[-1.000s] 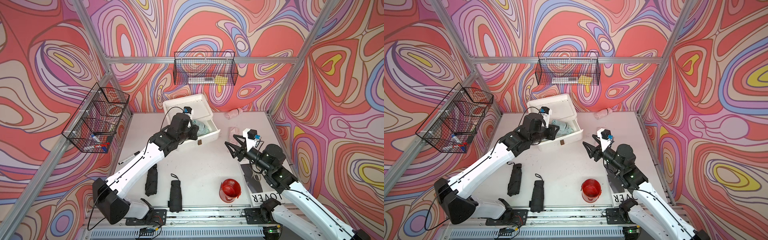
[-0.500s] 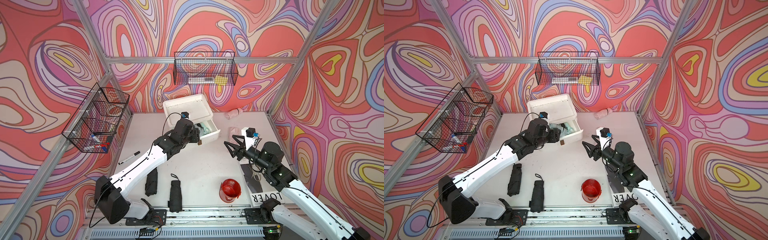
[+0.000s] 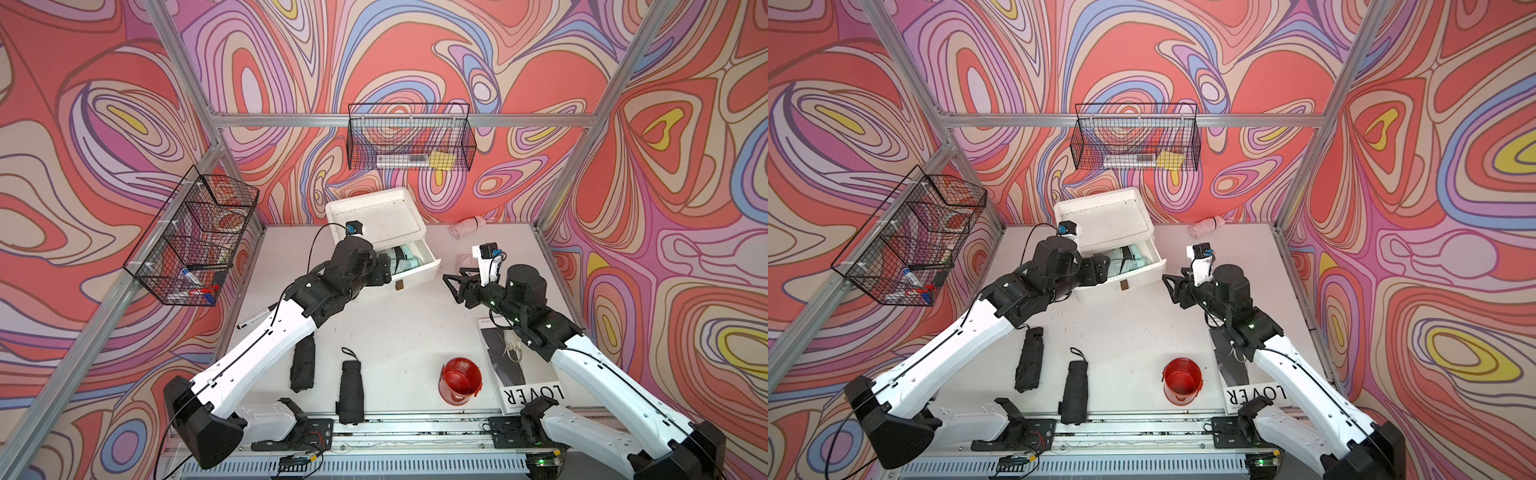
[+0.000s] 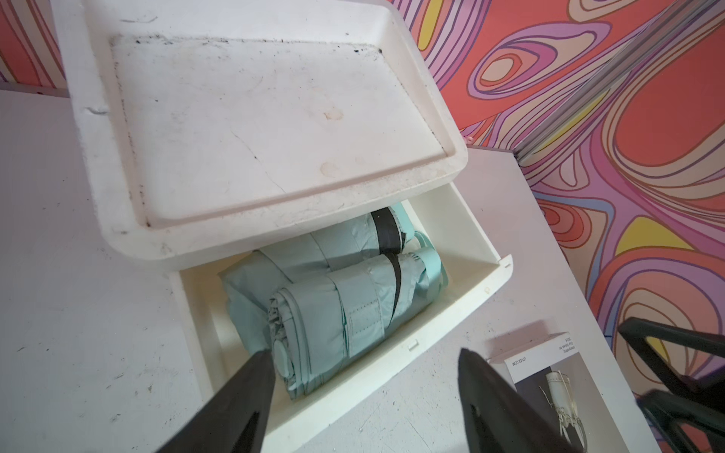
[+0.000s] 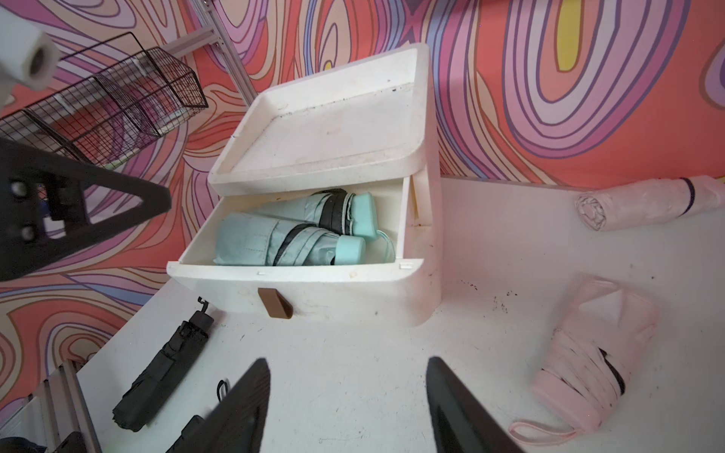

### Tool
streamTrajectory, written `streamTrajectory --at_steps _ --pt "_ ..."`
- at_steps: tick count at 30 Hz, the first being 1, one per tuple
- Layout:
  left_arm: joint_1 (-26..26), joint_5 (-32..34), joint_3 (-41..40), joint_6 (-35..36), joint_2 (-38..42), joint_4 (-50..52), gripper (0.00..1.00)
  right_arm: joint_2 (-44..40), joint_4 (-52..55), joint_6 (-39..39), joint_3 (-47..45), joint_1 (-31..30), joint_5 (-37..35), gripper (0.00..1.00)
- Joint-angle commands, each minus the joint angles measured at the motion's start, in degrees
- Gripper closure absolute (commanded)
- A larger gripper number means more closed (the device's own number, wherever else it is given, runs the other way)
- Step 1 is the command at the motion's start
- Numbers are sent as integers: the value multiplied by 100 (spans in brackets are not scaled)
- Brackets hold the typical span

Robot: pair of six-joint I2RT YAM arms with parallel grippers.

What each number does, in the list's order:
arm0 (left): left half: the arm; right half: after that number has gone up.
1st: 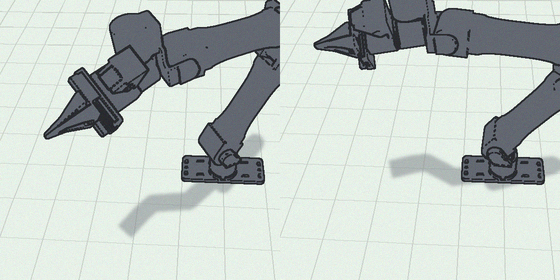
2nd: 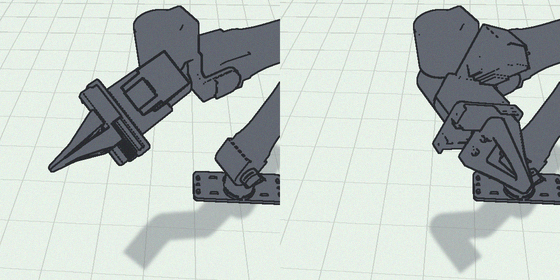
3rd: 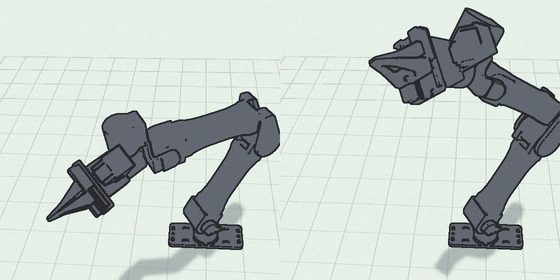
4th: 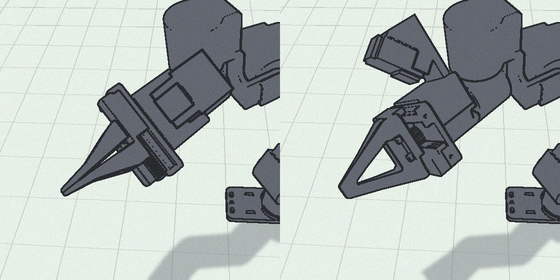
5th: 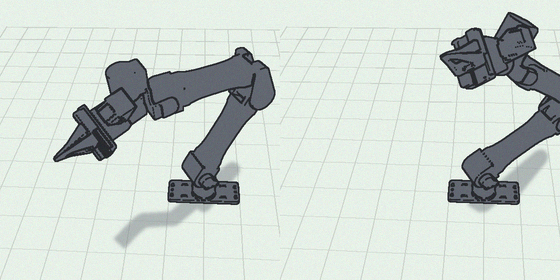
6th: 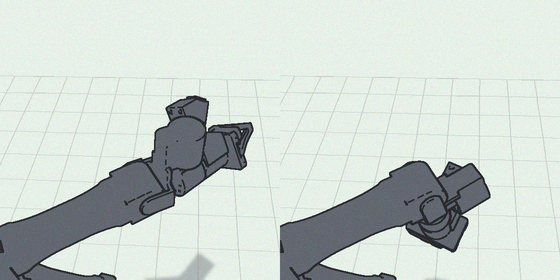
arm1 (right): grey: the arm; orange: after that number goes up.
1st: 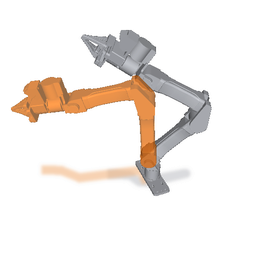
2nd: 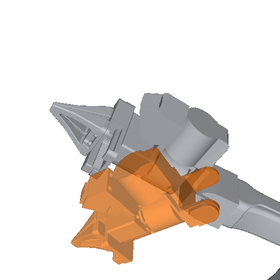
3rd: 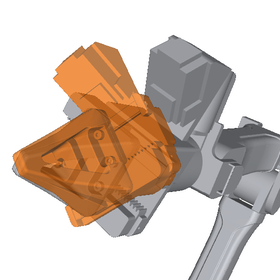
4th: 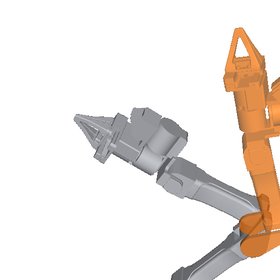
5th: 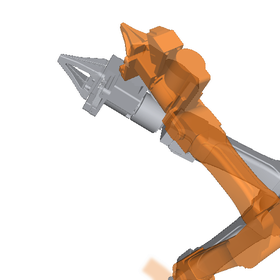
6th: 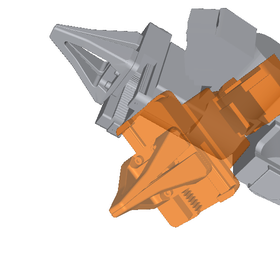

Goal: Place the umbrella in the drawer by color
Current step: Place the umbrella in the drawer, then close the drawer in the storage box.

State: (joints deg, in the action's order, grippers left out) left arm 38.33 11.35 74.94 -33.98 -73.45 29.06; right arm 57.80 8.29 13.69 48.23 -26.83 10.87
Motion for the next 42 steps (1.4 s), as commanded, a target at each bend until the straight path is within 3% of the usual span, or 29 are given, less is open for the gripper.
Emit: streamTrajectory --at_steps 1,9,16,19,24,31,38,42 --pt "8 -481 -234 -127 -285 -408 34 55 123 167 5 -28 -89 35" --pt "-124 -464 33 0 -1198 -622 36 126 88 227 -124 -30 -64 36" --pt "-220 -675 803 494 -1070 -612 33 459 -202 323 -243 -114 198 38" --pt "-302 -319 1276 722 -912 -308 26 705 -308 316 -191 -322 144 38" --pt "-904 -34 1810 899 -839 168 1 979 -716 432 -188 -706 -111 38" --pt "-2188 -53 2327 1018 -1531 700 1 1233 -986 546 -89 -1123 -452 39" --pt "-2356 233 3192 1679 -2779 765 11 1359 -968 530 -24 -1516 -803 39" --pt "-2356 726 3977 1687 -3472 1446 20 1666 -1282 794 -52 -1638 -1032 41"
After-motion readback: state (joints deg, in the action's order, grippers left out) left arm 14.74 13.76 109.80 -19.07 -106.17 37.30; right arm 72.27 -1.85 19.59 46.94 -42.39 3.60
